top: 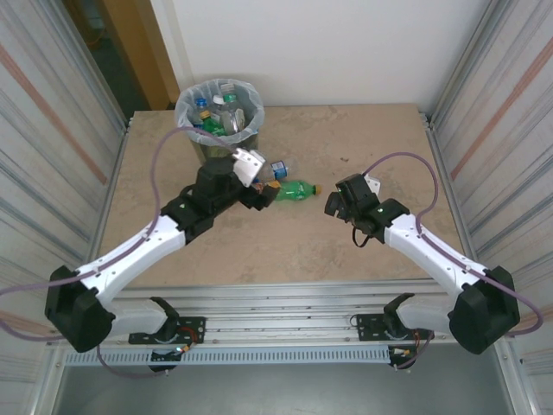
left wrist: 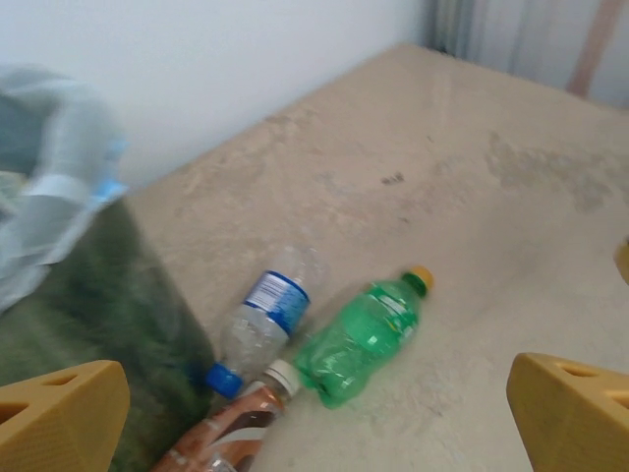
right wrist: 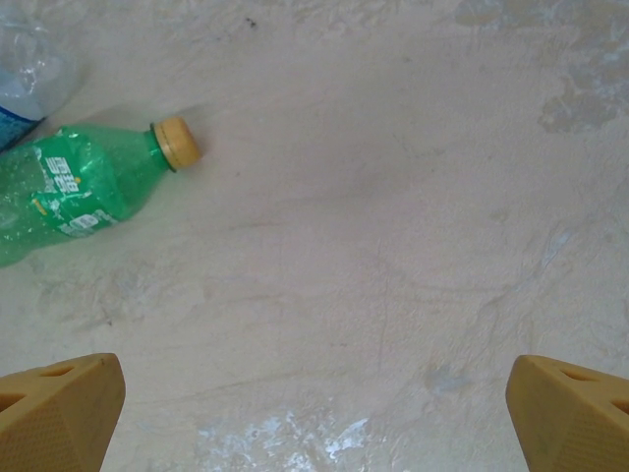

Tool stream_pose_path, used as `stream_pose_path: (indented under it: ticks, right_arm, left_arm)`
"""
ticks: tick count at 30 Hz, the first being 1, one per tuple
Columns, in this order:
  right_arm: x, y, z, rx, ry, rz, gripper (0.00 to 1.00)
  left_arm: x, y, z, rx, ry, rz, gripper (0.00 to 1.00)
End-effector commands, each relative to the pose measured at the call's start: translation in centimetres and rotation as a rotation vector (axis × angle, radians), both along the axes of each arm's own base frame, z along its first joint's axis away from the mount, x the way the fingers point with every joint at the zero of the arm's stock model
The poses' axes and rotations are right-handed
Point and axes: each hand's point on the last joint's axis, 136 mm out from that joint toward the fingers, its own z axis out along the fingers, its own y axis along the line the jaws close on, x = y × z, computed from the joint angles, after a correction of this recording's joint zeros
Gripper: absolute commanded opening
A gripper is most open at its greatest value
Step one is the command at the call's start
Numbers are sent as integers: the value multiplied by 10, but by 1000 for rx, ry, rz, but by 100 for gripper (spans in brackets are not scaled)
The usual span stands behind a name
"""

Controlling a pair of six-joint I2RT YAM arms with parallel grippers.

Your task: Put the plastic bottles in the bin

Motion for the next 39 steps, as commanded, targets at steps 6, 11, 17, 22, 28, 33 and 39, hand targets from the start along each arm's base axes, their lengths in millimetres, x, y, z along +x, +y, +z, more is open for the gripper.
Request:
stream_pose_path:
  ticks: [6, 11, 17, 22, 28, 33, 39]
  right_arm:
    - [2, 0, 0, 29, 41, -27, 98]
    - [1, -4, -4, 23, 60, -37, 98]
    - [-2, -10, -8, 15, 85, -54, 98]
    - [-4, -18, -10, 7, 95, -72, 98]
    - [-10, -31, -11, 5, 98, -102, 98]
    - [-15, -40, -9, 5, 96, -123, 98]
    - [-20, -51, -5, 11, 79, -152, 98]
  left_arm:
    - [-3, -50, -12, 119, -11, -207, 99]
    - [1, -66, -28, 132, 31, -254, 99]
    - [4, -89, -54, 163, 127, -325, 99]
    - [7, -105, -73, 231, 199, -331, 99]
    - [19, -112, -101, 327, 286, -285, 99]
    - [30, -112, -122, 419, 378, -243, 98]
    - [47, -116, -138, 468, 403, -216, 98]
